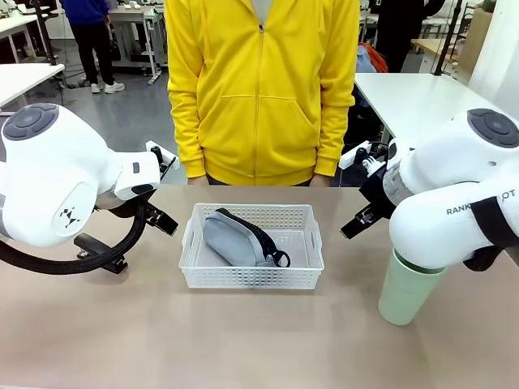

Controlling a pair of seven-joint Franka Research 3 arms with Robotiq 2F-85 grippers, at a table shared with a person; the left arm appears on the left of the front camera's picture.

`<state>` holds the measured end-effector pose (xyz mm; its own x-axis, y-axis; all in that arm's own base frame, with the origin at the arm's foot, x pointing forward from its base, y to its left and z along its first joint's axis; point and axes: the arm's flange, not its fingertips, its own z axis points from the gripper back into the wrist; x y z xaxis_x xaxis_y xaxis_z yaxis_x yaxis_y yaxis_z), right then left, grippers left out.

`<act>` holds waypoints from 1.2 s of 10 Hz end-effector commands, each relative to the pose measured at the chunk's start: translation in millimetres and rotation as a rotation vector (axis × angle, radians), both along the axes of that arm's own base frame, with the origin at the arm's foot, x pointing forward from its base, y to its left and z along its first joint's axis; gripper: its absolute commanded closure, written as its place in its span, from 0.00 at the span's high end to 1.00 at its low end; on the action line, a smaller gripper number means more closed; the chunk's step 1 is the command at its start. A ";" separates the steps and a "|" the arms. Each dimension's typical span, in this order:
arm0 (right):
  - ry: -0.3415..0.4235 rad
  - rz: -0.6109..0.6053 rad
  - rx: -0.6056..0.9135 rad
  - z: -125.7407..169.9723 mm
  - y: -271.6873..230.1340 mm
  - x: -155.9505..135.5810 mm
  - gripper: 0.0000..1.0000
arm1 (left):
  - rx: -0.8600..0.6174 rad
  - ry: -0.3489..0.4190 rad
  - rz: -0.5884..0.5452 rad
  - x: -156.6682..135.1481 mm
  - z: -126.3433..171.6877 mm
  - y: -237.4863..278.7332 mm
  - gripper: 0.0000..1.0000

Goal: Efficiently arrange items inside the basket to fit them all.
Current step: Pick up the Digital clock and place it inside the Organizing basket.

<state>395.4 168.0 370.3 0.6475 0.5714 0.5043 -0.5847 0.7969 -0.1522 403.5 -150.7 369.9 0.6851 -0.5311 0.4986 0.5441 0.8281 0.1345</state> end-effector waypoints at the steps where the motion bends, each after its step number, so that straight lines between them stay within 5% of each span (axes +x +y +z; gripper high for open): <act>1: -0.027 -0.017 -0.036 5.6 -2.1 -0.1 1.00 | -0.023 -0.007 0.004 -2.1 4.6 5.3 1.00; 3: -0.049 -0.032 0.015 36.7 -15.0 -2.1 1.00 | -0.088 -0.001 0.012 -7.6 31.7 17.8 1.00; 4: 0.011 -0.022 0.071 60.1 -30.0 -8.1 1.00 | -0.137 0.028 0.004 -13.4 53.1 27.2 1.00; 5: 0.095 -0.093 0.217 90.6 -56.3 -17.4 1.00 | -0.236 0.136 0.087 -21.6 82.4 41.2 1.00; 6: 0.195 -0.260 0.313 117.0 -78.5 -29.4 1.00 | -0.319 0.211 0.186 -32.6 104.6 58.0 1.00; 7: 0.152 -0.141 0.496 137.8 -116.8 -47.5 1.00 | -0.443 0.137 0.107 -43.8 121.9 88.5 1.00; 9: 0.118 -0.109 0.738 158.3 -193.1 -82.4 1.00 | -0.767 0.126 0.114 -63.8 146.1 162.3 1.00; 12: 0.051 -0.149 1.097 131.6 -311.9 -134.4 1.00 | -1.180 0.113 0.260 -84.8 117.3 284.4 1.00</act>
